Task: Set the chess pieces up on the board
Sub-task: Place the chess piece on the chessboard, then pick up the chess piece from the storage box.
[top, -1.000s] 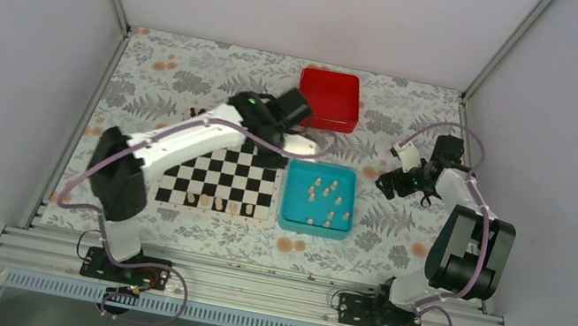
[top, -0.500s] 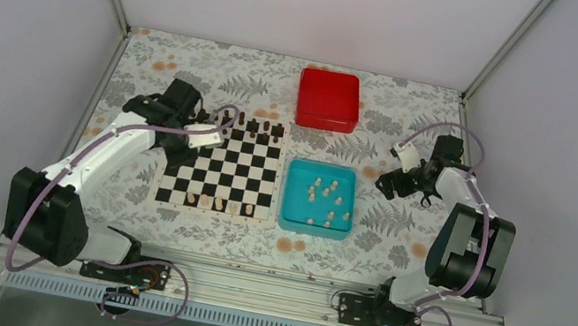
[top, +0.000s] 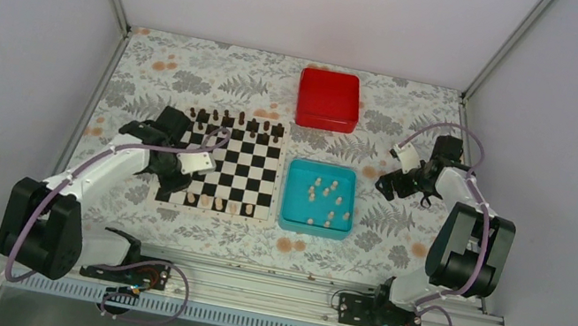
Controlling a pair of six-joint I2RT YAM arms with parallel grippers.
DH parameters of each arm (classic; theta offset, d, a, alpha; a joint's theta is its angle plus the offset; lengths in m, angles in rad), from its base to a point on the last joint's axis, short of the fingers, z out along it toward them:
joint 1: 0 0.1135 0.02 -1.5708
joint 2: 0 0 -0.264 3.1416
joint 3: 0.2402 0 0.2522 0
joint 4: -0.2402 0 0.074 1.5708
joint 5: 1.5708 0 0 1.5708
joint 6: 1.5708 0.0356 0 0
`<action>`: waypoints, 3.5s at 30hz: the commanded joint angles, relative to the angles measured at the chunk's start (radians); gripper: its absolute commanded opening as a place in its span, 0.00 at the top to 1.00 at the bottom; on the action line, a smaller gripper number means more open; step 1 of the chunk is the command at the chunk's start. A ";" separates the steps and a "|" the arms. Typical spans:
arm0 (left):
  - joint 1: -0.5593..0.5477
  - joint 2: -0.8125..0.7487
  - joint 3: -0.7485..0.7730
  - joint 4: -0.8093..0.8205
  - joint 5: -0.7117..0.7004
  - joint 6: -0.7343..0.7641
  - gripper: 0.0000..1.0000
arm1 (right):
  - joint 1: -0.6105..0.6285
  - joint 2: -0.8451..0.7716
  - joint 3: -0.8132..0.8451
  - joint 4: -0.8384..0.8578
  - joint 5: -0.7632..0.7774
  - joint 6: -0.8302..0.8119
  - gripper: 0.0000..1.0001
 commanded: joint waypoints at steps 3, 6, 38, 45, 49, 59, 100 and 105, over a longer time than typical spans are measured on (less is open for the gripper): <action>0.003 -0.019 -0.072 0.057 0.033 -0.021 0.92 | -0.010 0.006 0.000 0.006 0.005 -0.015 0.00; 0.003 -0.032 -0.092 0.057 0.034 -0.025 0.92 | -0.010 0.009 0.000 0.007 0.005 -0.015 0.00; 0.041 -0.014 -0.139 0.083 0.006 0.006 0.92 | -0.013 0.005 -0.003 0.006 0.009 -0.013 0.00; 0.047 -0.002 -0.143 0.093 0.008 0.011 0.92 | -0.014 0.007 -0.003 0.007 0.008 -0.014 0.00; 0.047 0.009 -0.145 0.099 -0.001 0.013 0.92 | -0.014 0.005 -0.003 0.007 0.011 -0.015 0.00; 0.047 0.016 -0.140 0.098 -0.009 0.016 0.86 | -0.015 0.008 -0.005 0.008 0.008 -0.016 0.00; -0.605 0.786 1.332 -0.245 -0.077 -0.021 0.52 | -0.056 -0.027 0.011 0.018 -0.013 0.004 0.00; -0.708 0.946 1.485 -0.251 0.000 -0.014 0.52 | -0.062 -0.011 0.005 0.020 -0.020 -0.001 0.00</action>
